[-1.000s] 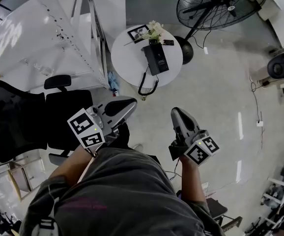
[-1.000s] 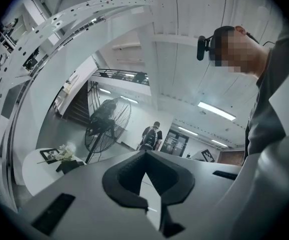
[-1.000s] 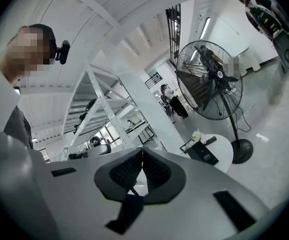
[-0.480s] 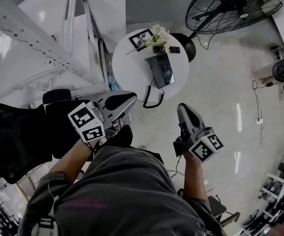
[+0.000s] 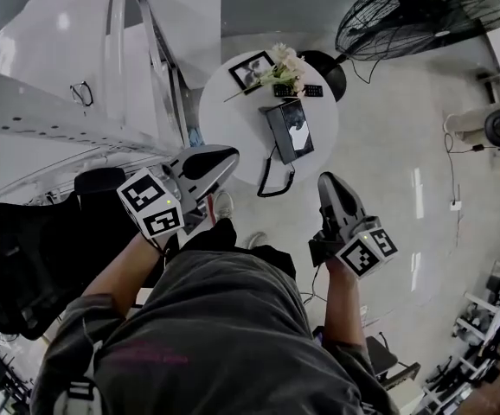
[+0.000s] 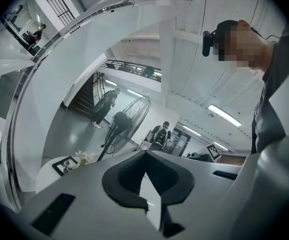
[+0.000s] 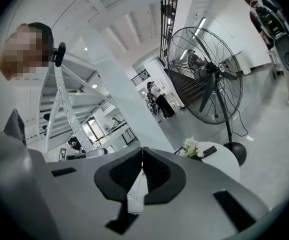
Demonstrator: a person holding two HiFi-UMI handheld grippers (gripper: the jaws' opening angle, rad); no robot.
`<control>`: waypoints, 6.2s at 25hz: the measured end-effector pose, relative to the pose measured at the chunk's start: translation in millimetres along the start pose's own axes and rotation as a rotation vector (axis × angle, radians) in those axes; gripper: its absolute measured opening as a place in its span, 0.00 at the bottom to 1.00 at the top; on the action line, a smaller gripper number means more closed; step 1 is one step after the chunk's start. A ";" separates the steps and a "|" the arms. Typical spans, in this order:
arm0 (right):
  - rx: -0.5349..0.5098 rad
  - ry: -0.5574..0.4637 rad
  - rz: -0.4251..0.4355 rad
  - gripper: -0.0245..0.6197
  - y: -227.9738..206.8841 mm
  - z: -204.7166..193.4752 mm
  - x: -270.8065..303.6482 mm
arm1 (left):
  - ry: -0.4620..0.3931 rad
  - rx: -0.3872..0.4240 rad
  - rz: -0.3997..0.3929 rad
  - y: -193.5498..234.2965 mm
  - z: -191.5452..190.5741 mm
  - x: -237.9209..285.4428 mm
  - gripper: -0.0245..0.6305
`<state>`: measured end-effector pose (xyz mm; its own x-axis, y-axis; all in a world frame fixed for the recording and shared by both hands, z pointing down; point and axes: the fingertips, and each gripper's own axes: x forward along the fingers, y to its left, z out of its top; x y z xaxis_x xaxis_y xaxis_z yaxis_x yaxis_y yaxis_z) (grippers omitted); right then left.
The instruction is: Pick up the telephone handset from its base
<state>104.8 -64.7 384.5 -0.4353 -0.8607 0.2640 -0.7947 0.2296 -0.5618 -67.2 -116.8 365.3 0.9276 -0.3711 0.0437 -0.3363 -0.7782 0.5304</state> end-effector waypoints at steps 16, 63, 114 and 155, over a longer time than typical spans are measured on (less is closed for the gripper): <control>0.003 0.085 0.042 0.07 -49.4 13.0 48.8 | 0.013 -0.074 0.122 51.3 -24.5 36.8 0.06; 0.023 0.384 0.075 0.07 -236.1 -44.9 91.9 | 0.139 -0.539 0.323 185.4 -279.4 162.1 0.26; 0.011 0.124 0.104 0.07 -126.5 33.3 86.7 | 0.029 -0.219 0.203 106.4 -84.8 83.8 0.16; -0.157 -0.089 0.155 0.07 -5.0 95.7 28.9 | -0.099 0.063 0.146 8.0 50.6 8.5 0.16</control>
<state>136.7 -134.2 319.9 -0.5237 -0.8447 0.1106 -0.7805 0.4237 -0.4596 -70.2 -151.8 327.1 0.8485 -0.5283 0.0313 -0.4789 -0.7413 0.4703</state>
